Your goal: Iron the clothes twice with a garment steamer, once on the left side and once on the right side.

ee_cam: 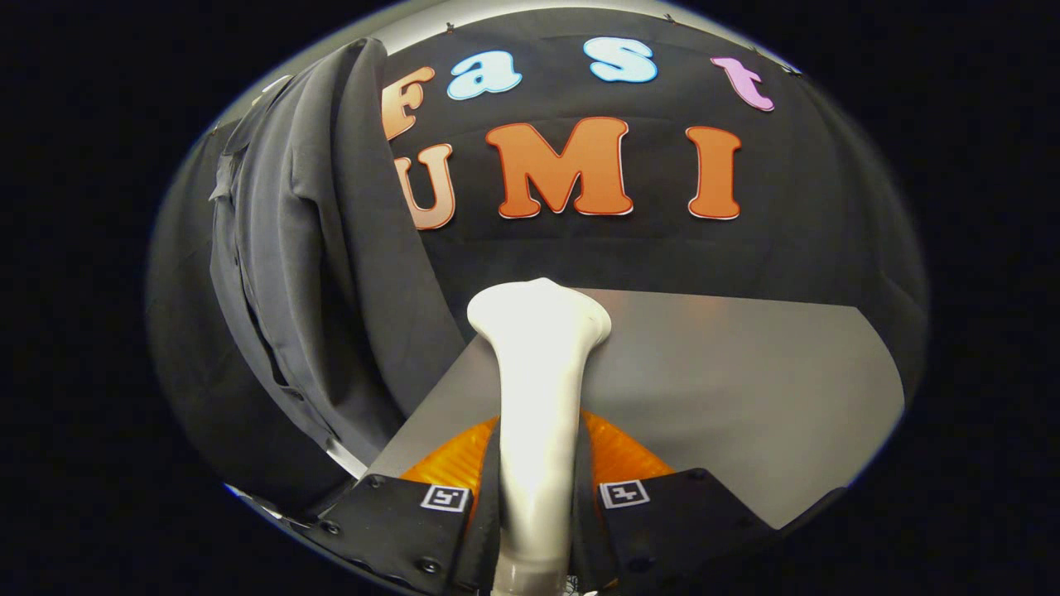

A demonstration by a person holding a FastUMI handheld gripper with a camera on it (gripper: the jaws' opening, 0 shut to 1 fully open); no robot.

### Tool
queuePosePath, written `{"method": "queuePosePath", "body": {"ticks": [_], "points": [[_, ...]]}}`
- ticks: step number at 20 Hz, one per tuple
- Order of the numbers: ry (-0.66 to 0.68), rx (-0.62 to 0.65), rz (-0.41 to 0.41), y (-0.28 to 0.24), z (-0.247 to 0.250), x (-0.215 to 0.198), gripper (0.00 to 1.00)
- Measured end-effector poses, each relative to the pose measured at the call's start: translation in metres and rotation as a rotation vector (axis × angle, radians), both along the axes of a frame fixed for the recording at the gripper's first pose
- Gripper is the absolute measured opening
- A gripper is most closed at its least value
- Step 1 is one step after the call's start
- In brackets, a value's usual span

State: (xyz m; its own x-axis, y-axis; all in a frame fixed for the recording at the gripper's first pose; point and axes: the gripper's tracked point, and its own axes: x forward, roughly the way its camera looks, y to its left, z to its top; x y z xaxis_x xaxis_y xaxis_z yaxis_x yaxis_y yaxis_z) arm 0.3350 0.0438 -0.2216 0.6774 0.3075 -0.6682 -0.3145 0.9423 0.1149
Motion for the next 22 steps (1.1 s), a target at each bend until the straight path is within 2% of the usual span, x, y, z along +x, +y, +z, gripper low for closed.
{"method": "queuePosePath", "body": {"ticks": [9,15,22], "points": [[-0.283,-0.010,-0.140,0.007,0.048,-0.018,0.43],[-0.416,-0.018,-0.269,0.024,0.091,-0.075,0.43],[-0.520,-0.037,-0.353,0.057,0.124,-0.151,0.42]]}}
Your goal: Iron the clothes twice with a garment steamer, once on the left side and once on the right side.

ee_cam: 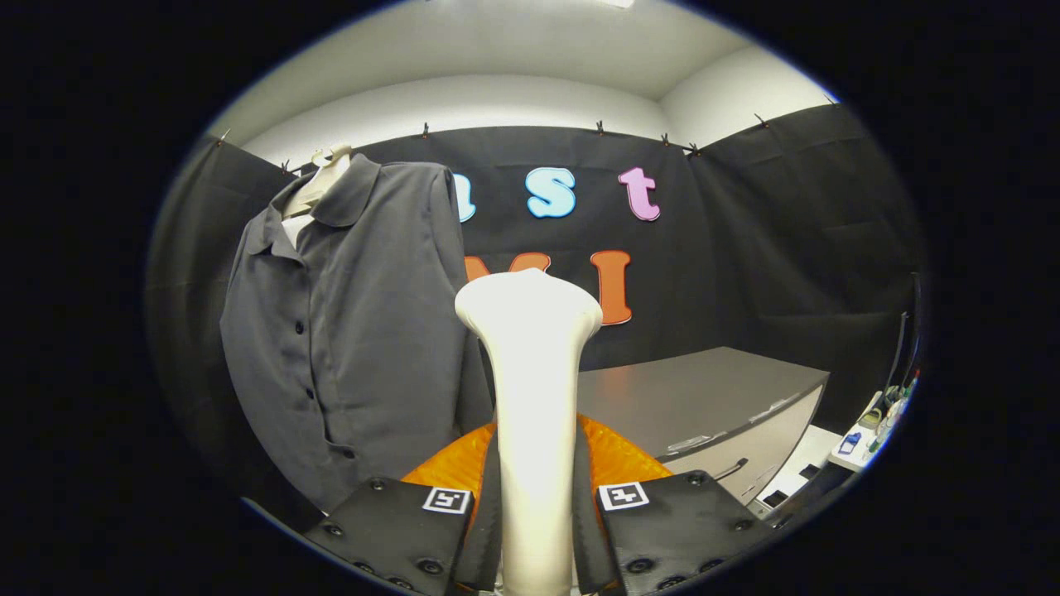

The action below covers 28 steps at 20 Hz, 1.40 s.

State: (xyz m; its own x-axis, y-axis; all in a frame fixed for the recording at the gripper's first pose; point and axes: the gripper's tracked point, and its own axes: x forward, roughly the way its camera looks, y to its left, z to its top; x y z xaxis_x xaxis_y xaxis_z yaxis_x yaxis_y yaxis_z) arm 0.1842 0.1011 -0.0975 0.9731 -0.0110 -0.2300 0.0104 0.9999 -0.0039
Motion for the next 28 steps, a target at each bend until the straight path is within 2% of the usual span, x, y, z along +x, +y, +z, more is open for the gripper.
{"method": "queuePosePath", "body": {"ticks": [7,12,21,26,28], "points": [[-0.072,-0.014,-0.051,0.052,0.016,-0.041,0.42],[-0.130,-0.024,-0.017,0.103,0.037,-0.043,0.42],[-0.166,-0.019,0.122,0.187,0.038,0.010,0.42],[-0.145,-0.025,0.113,0.200,0.025,0.043,0.42],[-0.135,-0.035,0.083,0.197,0.020,0.054,0.42]]}}
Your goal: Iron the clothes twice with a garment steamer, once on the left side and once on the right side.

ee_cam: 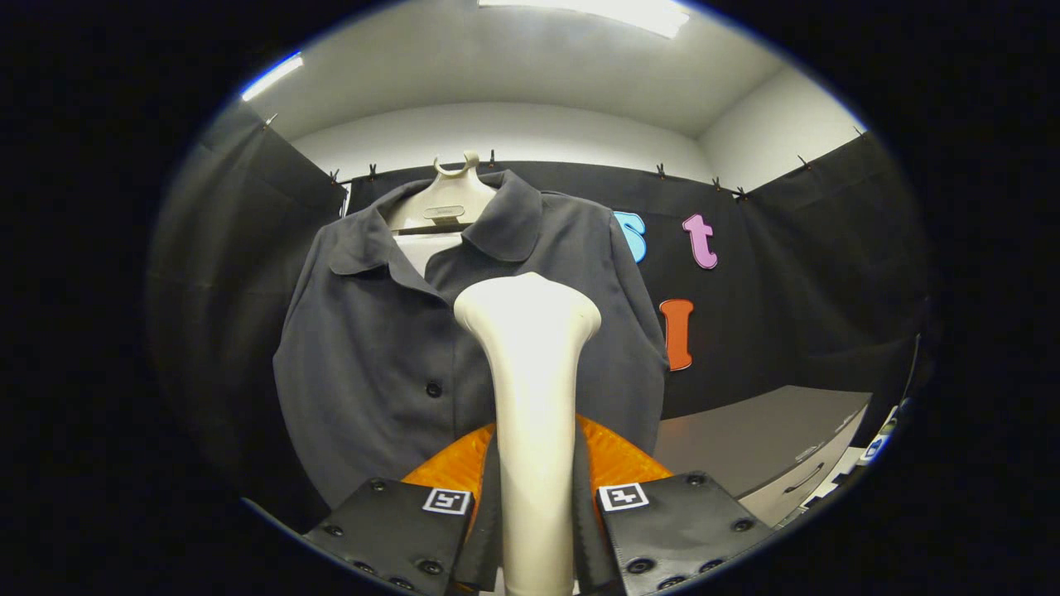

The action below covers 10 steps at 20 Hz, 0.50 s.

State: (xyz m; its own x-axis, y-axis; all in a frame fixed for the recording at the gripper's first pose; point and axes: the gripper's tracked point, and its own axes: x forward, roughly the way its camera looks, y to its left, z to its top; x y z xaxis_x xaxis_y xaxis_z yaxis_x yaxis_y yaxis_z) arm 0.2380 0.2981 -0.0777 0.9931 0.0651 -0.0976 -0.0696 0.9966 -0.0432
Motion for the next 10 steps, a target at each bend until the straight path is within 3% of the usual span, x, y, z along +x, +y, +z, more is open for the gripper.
{"method": "queuePosePath", "body": {"ticks": [10], "points": [[0.051,-0.010,-0.057,-0.011,-0.036,0.009,0.42]]}}
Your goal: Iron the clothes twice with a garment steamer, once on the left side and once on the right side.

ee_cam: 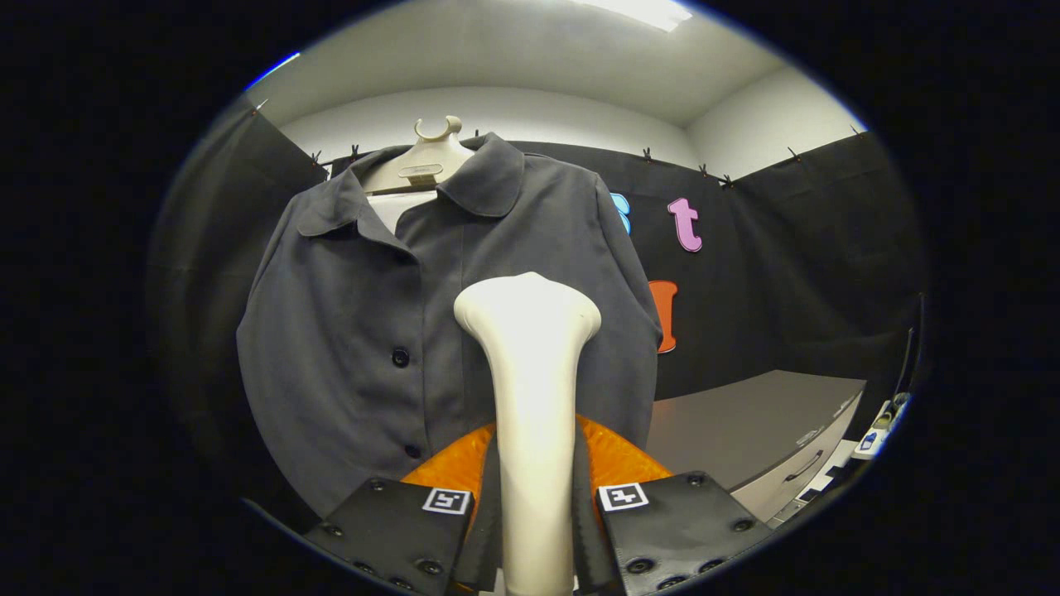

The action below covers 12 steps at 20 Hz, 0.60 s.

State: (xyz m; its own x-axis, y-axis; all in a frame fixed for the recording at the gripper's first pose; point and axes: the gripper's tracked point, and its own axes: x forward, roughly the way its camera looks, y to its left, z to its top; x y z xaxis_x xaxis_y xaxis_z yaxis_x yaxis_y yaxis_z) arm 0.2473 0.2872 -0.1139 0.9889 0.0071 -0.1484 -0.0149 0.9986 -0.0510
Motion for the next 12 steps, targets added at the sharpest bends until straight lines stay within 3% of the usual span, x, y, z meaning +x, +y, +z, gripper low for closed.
{"method": "queuePosePath", "body": {"ticks": [12], "points": [[0.095,0.020,-0.022,-0.010,-0.064,-0.039,0.43]]}}
